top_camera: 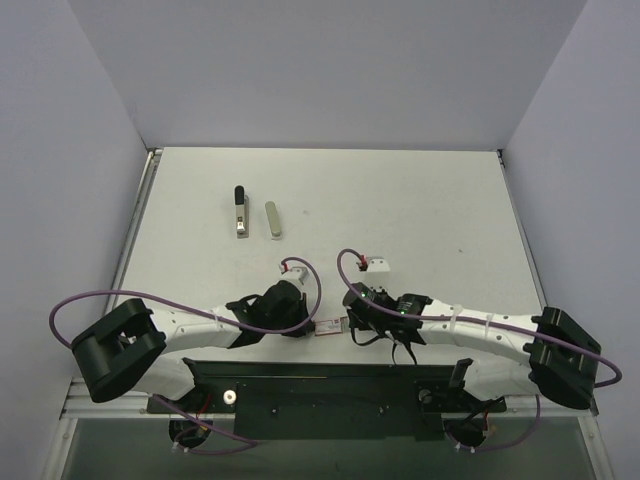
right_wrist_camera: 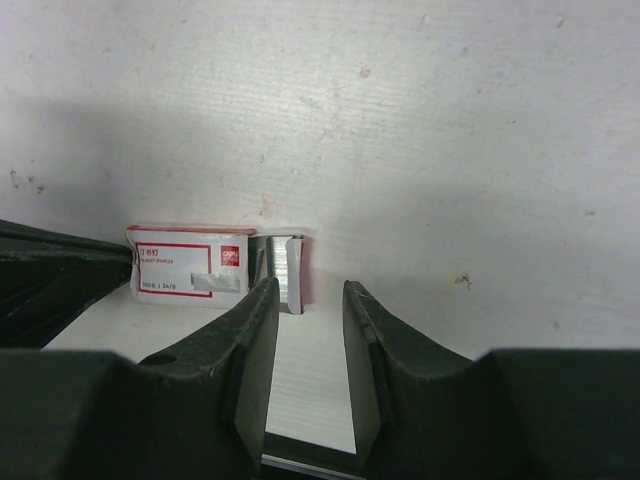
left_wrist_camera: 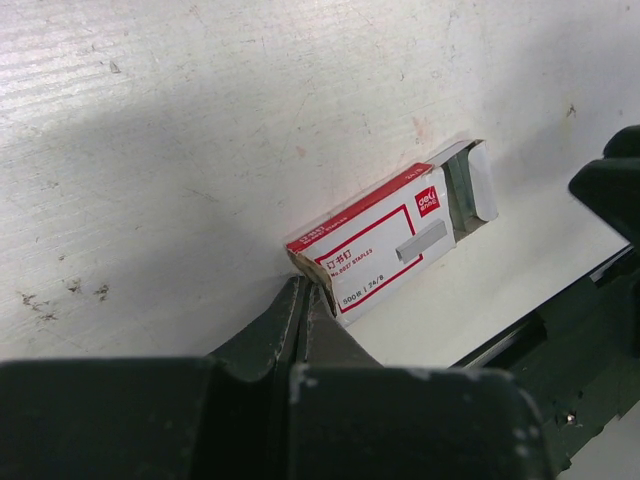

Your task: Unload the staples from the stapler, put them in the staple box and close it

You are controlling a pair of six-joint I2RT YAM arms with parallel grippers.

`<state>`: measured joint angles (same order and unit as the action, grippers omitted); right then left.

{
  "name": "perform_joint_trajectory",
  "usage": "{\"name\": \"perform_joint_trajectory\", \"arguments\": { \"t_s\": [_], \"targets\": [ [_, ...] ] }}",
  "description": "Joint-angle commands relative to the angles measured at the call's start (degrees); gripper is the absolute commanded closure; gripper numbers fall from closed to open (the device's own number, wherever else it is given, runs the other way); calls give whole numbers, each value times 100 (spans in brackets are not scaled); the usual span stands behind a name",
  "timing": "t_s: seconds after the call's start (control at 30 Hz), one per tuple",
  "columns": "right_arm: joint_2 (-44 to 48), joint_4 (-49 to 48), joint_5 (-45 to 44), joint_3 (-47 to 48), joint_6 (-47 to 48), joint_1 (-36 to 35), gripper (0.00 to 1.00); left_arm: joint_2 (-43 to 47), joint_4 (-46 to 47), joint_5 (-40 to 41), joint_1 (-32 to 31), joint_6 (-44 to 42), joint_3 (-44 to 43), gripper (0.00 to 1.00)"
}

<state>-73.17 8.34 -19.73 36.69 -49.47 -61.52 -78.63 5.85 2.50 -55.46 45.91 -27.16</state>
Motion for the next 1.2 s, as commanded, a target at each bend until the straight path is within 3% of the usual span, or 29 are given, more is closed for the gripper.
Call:
{"name": "perform_joint_trajectory", "arguments": {
  "t_s": [0.0, 0.13, 0.4, 0.73, 1.17],
  "targets": [
    [311, 274, -199, -197, -62, 192, 72, 67, -418, 49, -44, -91, 35, 100],
    [513, -103, 170, -512, -80, 333, 71, 58, -365, 22, -44, -91, 70, 100],
    [690, -1007, 1067, -961, -150, 711, 53, 41, -321, 5, -44, -91, 114, 100],
    [259, -1774, 1761, -1102, -344, 860, 49, 41, -277, 5, -44, -91, 167, 100],
    [-57, -2038, 1876, -1146, -467, 896, 47, 111, -382, 110, -44, -91, 228, 100]
  ]
}}
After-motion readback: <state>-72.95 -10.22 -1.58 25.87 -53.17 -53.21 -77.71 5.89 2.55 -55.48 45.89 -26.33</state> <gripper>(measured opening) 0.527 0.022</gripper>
